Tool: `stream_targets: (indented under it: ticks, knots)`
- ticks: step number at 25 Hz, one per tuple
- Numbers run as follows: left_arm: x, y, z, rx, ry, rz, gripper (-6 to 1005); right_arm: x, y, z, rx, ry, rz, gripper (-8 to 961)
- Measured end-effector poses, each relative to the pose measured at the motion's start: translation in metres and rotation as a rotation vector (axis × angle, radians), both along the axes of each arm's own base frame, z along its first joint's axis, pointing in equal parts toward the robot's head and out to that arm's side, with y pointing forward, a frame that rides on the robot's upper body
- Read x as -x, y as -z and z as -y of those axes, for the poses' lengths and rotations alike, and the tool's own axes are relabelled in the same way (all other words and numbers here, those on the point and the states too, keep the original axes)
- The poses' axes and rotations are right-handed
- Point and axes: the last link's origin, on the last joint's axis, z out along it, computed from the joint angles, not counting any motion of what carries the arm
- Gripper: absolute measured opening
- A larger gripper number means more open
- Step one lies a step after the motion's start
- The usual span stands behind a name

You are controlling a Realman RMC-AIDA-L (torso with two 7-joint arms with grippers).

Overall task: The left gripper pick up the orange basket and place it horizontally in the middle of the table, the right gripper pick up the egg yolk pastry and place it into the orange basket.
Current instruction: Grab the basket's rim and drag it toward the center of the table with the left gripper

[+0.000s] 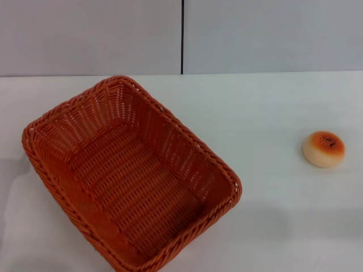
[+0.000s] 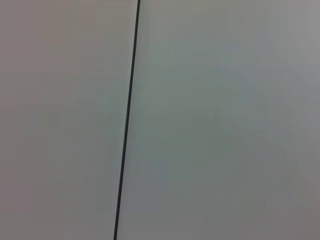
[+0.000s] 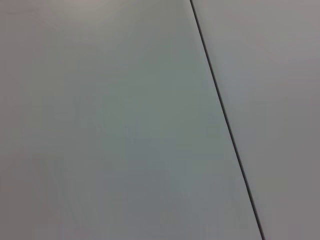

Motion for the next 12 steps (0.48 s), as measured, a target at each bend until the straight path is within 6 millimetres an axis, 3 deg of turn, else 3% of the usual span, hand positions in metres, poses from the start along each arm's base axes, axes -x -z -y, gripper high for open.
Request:
stream_targets:
  ticks: [12]
  knots:
    - [0.0014, -0.0014, 0.0029, -0.002, -0.001, 0.001, 829, -0.0005, 0.0046, 0.0033, 0.008, 0.006, -0.023, 454]
